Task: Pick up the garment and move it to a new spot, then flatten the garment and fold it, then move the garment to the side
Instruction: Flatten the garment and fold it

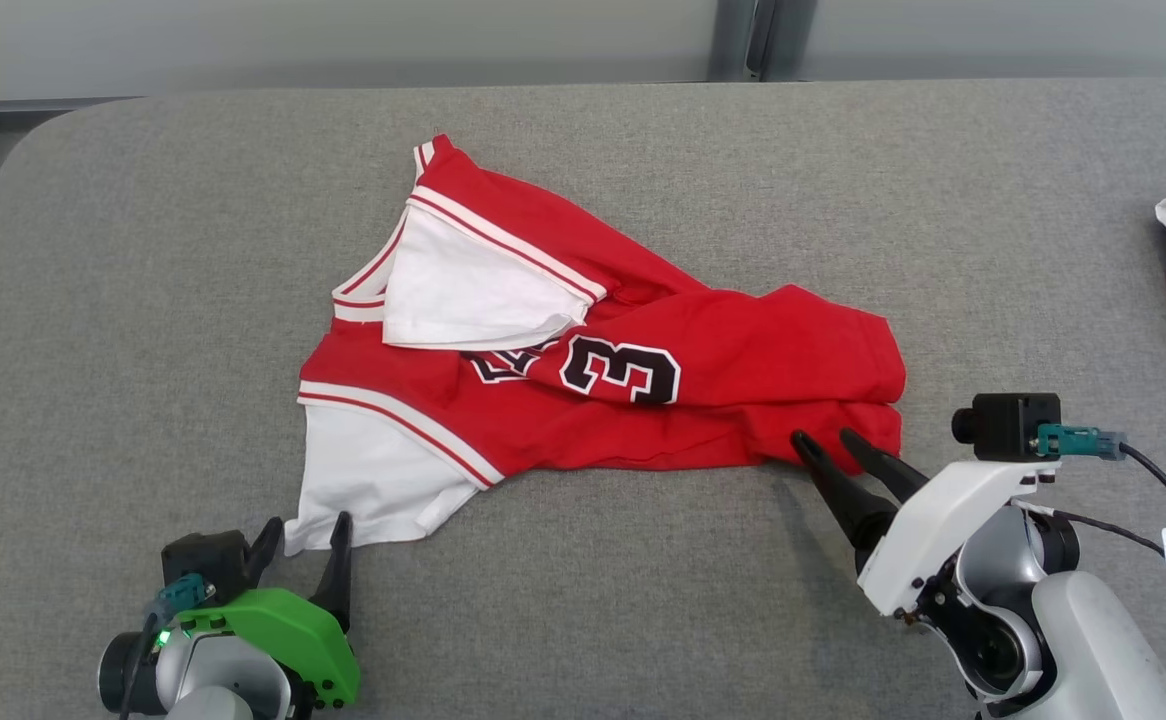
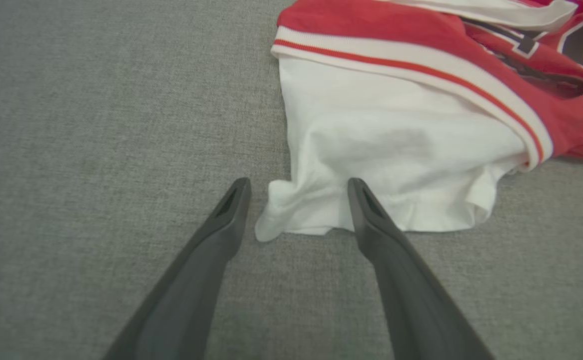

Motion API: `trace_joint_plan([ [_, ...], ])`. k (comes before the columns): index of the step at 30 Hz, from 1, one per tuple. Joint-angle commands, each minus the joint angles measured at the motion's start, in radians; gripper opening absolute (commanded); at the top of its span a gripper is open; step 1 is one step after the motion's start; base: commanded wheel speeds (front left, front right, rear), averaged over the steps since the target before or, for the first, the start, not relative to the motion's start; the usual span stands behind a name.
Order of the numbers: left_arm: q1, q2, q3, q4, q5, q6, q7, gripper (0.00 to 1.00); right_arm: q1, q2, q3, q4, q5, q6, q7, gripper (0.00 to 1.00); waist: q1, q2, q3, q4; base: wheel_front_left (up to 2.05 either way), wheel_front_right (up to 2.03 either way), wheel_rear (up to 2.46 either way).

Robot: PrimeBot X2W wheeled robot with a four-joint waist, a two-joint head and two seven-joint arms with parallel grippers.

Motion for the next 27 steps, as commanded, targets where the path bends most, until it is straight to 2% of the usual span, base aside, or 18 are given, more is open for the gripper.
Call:
trace_joint_plan([
  [1,0.005,0.007,0.0,-0.003,-0.007,0.003,0.001,1.0,0.013,0.0,0.005,-0.007,0.008,0.0,0.006,0.83,0.0,0.0,-0.001,0.0,0.0,0.0,0.0],
  [3,0.005,0.008,-0.001,-0.004,-0.009,0.004,0.001,1.0,0.014,0.0,0.013,-0.013,0.014,0.0,0.011,0.8,0.0,0.0,0.0,0.0,0.0,0.0,0.0],
  [8,0.008,0.01,-0.006,-0.006,-0.013,0.008,0.001,1.0,0.02,-0.002,0.008,-0.027,0.016,0.0,0.007,0.86,0.0,0.0,-0.001,0.004,0.0,0.0,0.0],
  [16,0.01,0.016,-0.02,0.001,-0.012,0.008,0.015,1.0,0.037,-0.007,-0.083,-0.037,-0.044,0.0,0.002,0.93,0.0,0.0,-0.006,0.002,0.0,0.0,0.0],
  [18,0.006,0.018,-0.022,0.004,-0.013,0.009,0.017,1.0,0.04,-0.004,-0.099,-0.043,-0.052,0.0,0.007,0.92,0.0,0.0,-0.007,-0.001,0.0,0.0,0.0],
  [19,0.003,0.018,-0.021,0.004,-0.015,0.011,0.017,0.75,0.044,-0.002,-0.108,-0.046,-0.056,0.0,0.008,0.92,0.0,0.0,-0.008,-0.002,0.0,0.0,0.0],
  [21,-0.001,0.018,-0.02,0.0,-0.018,0.015,0.012,0.0,0.057,0.001,-0.126,-0.05,-0.064,0.0,0.013,0.93,0.0,0.0,-0.009,-0.005,0.0,0.0,0.0],
  [25,0.009,0.02,-0.02,-0.003,-0.021,0.021,0.011,0.0,0.068,0.005,-0.154,-0.055,-0.081,0.0,0.019,0.93,0.0,0.0,-0.012,-0.009,0.0,0.0,0.0],
  [26,0.015,0.021,-0.02,-0.004,-0.019,0.022,0.01,0.02,0.073,0.007,-0.162,-0.057,-0.088,0.0,0.022,0.93,0.0,0.0,-0.013,-0.009,0.0,0.0,0.0],
  [27,0.019,0.022,-0.02,-0.007,-0.019,0.024,0.011,0.08,0.077,0.009,-0.172,-0.059,-0.095,0.0,0.025,0.93,0.0,0.0,-0.014,-0.009,0.0,0.0,0.0],
])
